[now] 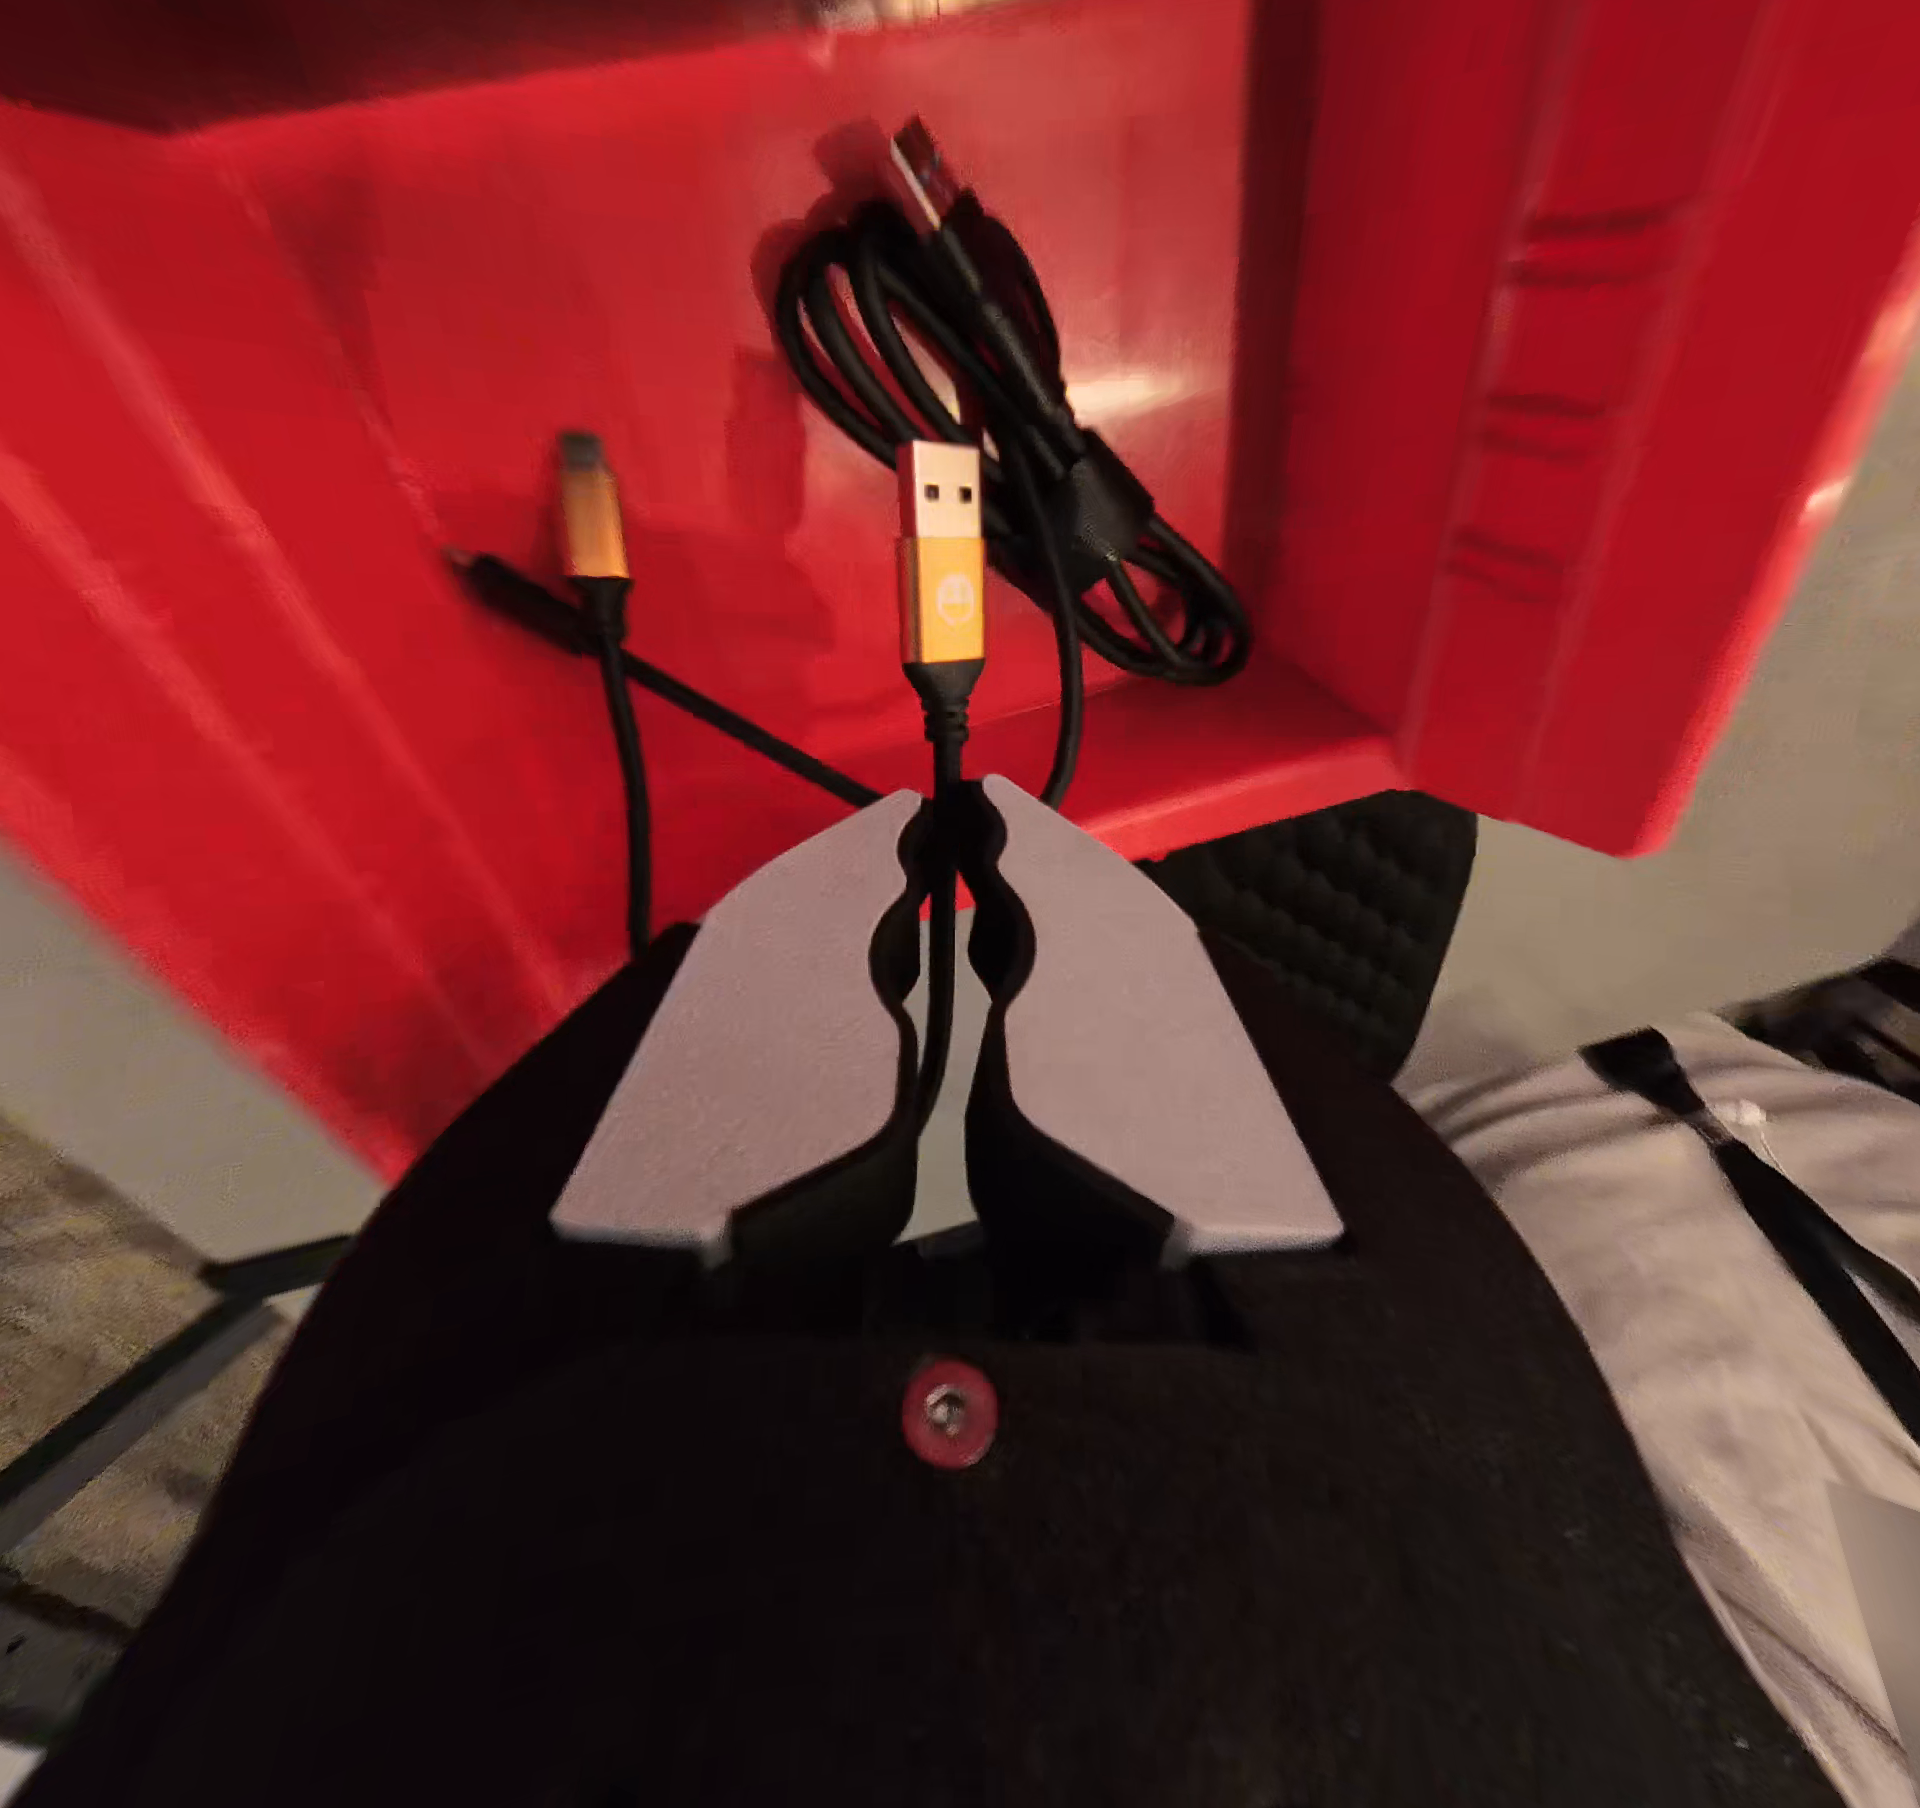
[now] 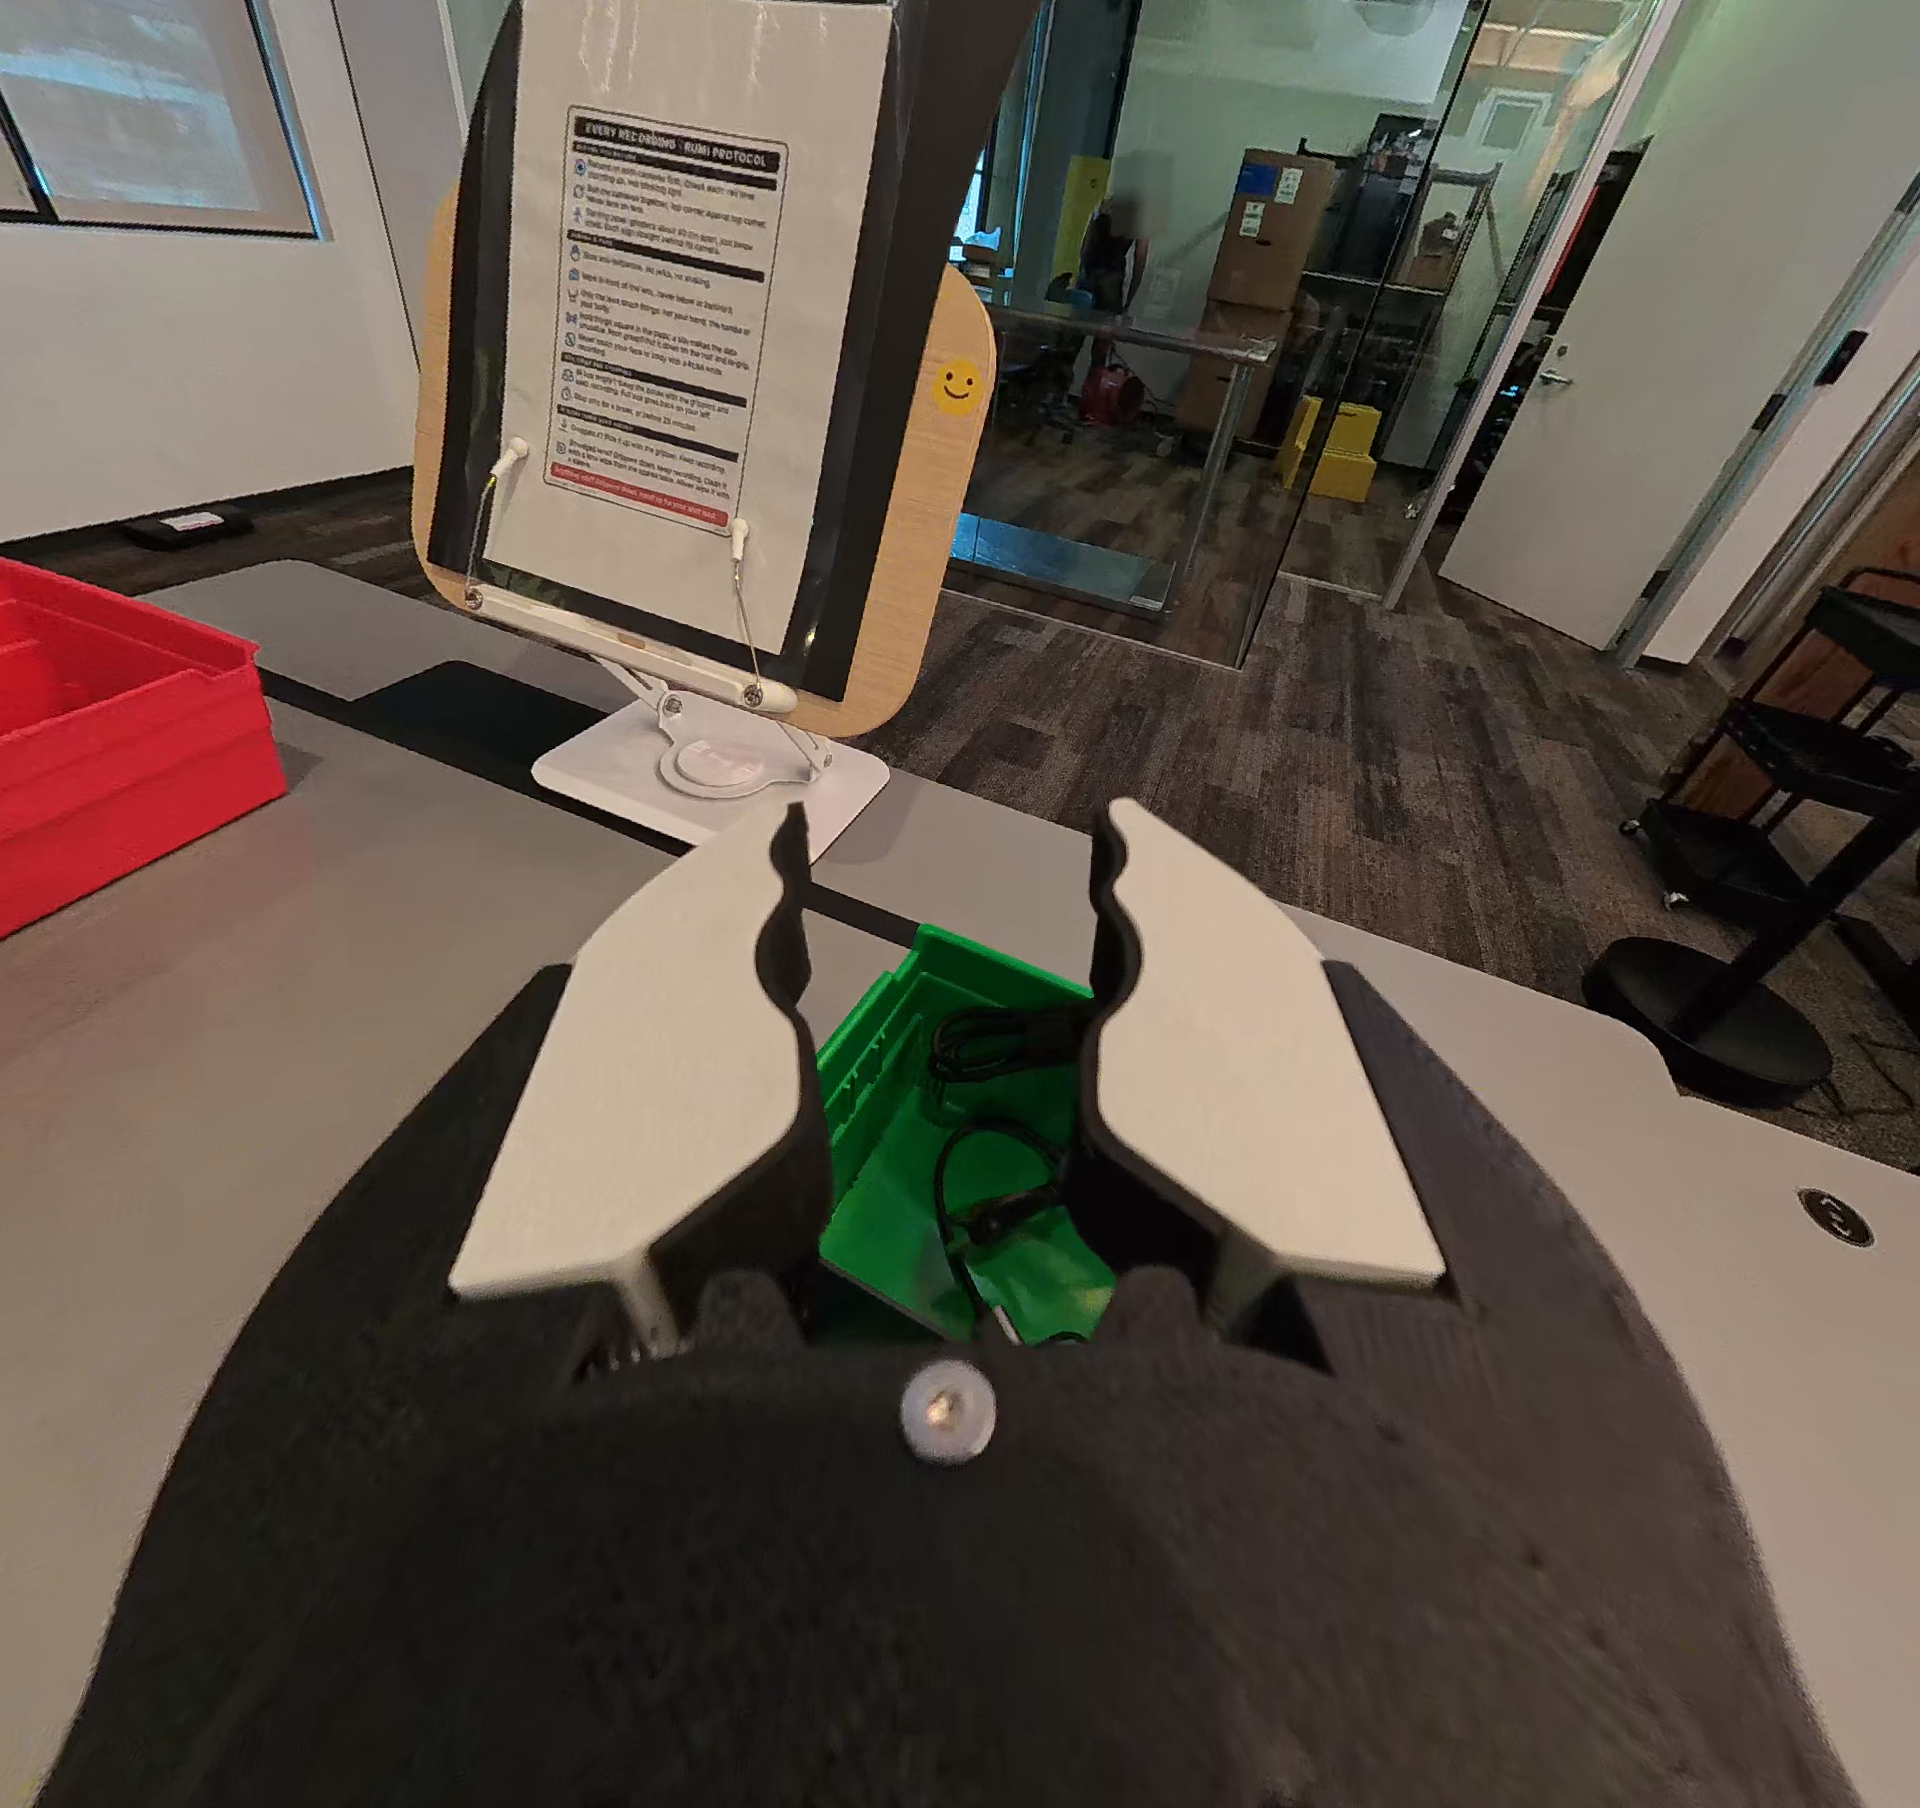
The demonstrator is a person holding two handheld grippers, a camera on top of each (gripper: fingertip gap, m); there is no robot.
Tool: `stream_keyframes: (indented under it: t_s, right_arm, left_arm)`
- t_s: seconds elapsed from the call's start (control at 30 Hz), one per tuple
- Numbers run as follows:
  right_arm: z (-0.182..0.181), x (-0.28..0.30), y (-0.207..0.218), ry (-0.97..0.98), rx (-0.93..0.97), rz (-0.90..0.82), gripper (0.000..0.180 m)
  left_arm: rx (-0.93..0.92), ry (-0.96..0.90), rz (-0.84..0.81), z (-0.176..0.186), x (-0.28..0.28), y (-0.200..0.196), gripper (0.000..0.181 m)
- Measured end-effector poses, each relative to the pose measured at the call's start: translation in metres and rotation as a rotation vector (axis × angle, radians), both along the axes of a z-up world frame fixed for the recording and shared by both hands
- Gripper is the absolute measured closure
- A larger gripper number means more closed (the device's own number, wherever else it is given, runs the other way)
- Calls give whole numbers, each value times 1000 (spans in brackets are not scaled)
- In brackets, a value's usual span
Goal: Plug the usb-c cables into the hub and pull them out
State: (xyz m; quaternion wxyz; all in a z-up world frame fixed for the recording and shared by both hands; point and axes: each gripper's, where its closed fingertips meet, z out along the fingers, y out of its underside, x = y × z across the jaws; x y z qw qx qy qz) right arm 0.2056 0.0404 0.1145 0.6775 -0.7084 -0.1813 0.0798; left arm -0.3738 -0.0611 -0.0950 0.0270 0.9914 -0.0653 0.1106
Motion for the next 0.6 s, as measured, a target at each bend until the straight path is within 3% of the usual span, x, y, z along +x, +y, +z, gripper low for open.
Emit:
stream_keyframes:
  t_s: [0.17, 0.27, 0.33, 0.43, 0.6]
  right_arm:
    - [5, -1, -2, -7, 23, -3, 128]
    - [6, 0, -3, -19, 32, -12, 128]
    - [8, 0, -4, -23, 41, -16, 128]
    - [9, 0, -5, -25, 47, -15, 129]
    - [8, 2, -6, -37, 45, -24, 129]
  left_arm:
    - [413, 34, -35, 76, 20, 26, 177]
    - [697, -102, -168, 134, 81, 42, 178]
    - [794, -180, -322, 156, 134, 42, 177]
    - [855, -180, -534, 160, 204, 45, 177]
    - [802, -197, -759, 115, 296, 59, 178]
